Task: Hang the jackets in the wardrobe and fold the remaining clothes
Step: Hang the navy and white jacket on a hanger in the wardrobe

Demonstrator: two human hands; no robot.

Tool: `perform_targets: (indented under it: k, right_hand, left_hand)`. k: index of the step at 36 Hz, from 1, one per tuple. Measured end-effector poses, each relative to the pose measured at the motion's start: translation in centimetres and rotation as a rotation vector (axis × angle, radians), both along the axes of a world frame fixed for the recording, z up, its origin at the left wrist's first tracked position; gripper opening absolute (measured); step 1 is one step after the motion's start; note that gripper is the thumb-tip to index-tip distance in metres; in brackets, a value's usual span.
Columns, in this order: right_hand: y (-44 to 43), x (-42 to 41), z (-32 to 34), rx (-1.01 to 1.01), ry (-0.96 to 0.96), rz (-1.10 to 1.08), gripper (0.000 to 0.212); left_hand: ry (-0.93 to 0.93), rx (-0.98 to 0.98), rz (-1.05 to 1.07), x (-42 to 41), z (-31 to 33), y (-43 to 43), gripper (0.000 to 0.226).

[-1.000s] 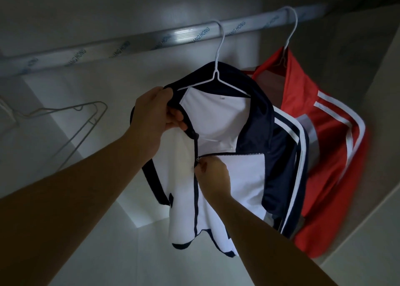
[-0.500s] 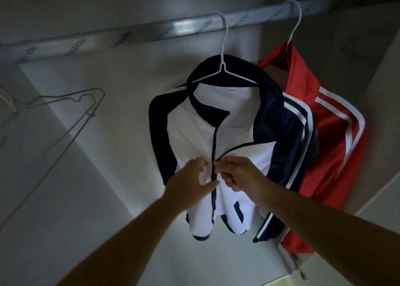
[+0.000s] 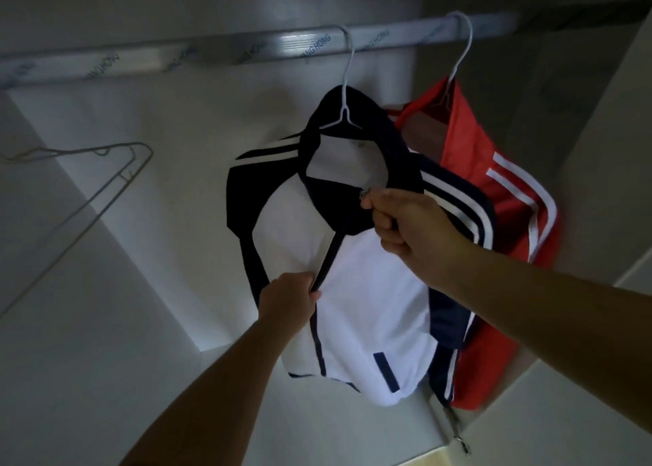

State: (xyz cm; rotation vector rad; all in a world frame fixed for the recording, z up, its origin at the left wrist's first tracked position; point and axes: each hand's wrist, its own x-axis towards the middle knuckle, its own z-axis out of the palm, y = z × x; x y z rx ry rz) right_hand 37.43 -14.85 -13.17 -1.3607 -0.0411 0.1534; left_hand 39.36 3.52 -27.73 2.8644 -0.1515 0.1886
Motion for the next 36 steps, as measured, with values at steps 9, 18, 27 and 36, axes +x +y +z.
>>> perform_targets:
  k: [9, 18, 27, 36]
  right_hand:
    - [-2.1, 0.6, -0.6, -0.612, -0.483, -0.081, 0.021]
    - [-9.8, 2.6, -4.0, -0.992, -0.605, -0.370, 0.037]
    - [-10.1, 2.8, -4.7, -1.088, -0.511, -0.161, 0.025]
    - [-8.6, 1.6, -4.6, -1.224, -0.442, -0.101, 0.043]
  left_hand:
    - [0.034, 0.103, -0.008, -0.5, 1.2, 0.3, 0.018]
    - [-0.642, -0.355, -0.218, 1.8, 14.2, -5.6, 0.023]
    - [-0.025, -0.939, 0.081, 8.2, 15.8, -11.6, 0.048]
    - [-0.454, -0.961, 0.251, 5.8, 15.5, -8.3, 0.031]
